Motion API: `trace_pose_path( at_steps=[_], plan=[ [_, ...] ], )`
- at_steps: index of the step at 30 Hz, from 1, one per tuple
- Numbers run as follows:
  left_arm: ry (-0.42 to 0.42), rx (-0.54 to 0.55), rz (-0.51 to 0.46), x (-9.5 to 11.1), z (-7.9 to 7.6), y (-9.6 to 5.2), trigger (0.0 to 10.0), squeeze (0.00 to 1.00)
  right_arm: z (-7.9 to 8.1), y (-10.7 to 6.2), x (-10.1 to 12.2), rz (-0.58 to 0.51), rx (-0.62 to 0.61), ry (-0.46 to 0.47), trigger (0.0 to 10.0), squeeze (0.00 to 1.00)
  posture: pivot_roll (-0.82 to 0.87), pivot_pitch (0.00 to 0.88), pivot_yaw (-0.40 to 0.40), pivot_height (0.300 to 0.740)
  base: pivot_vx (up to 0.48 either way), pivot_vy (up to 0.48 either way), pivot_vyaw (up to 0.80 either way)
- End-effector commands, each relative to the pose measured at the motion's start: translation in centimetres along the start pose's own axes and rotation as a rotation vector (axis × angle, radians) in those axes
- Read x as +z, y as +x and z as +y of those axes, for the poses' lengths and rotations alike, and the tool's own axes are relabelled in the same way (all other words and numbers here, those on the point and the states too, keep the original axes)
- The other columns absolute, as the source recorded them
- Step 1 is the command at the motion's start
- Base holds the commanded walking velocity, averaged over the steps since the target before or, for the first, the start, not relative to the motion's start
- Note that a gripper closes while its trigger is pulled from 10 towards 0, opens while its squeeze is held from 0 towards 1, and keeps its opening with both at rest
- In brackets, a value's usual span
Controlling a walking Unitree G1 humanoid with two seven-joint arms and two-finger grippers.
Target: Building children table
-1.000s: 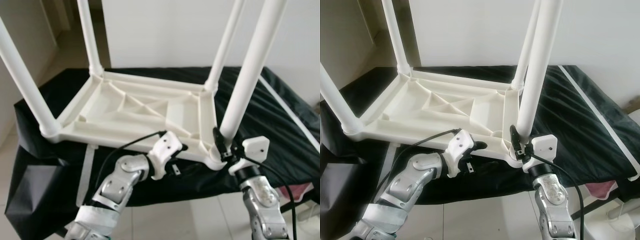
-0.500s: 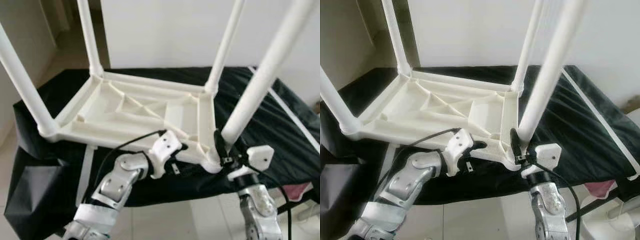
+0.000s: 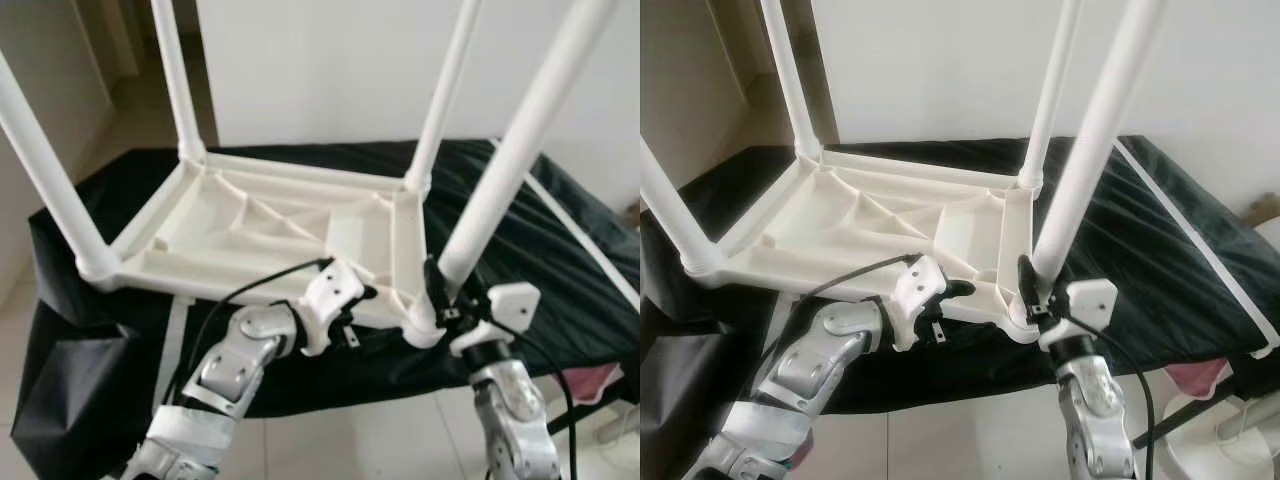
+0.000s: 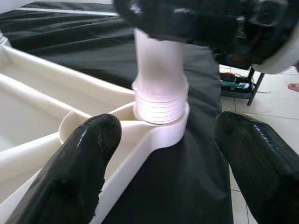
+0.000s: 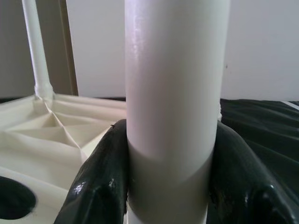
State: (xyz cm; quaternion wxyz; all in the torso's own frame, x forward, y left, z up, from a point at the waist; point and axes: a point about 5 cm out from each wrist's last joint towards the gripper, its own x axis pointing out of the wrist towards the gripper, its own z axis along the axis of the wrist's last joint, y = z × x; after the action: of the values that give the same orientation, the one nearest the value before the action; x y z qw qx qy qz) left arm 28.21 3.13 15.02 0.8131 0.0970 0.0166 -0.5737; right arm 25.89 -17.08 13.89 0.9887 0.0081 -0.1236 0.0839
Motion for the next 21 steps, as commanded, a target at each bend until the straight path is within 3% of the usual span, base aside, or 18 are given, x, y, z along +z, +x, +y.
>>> trace_pose_path(
  at_steps=[1,10,17,21],
  plan=[
    [0.015,-0.019,-0.006,0.3,-0.2,0.1,10.0,0.00,-0.5,-0.9,-3.0,0.191,-0.031,0.015,10.0,0.00,0.02,0.000,-0.008,0.740,0.000,0.000,0.00],
    [0.015,-0.005,-0.005,0.3,-0.2,-0.2,10.0,0.00,-1.1,-1.0,-3.4,0.222,-0.085,0.105,10.0,0.00,0.03,0.000,-0.018,0.740,0.000,0.000,0.00],
    [0.014,-0.002,-0.006,0.3,-0.2,-0.2,10.0,0.00,-2.2,-1.5,-4.0,0.267,-0.194,0.234,10.0,0.00,0.03,0.000,-0.021,0.740,0.000,0.000,0.00],
    [0.012,-0.004,-0.005,0.3,-0.3,-0.2,10.0,0.00,-2.3,-1.3,-3.7,0.255,-0.200,0.239,10.0,0.00,0.03,0.000,-0.019,0.740,0.000,0.000,0.00]
  ],
)
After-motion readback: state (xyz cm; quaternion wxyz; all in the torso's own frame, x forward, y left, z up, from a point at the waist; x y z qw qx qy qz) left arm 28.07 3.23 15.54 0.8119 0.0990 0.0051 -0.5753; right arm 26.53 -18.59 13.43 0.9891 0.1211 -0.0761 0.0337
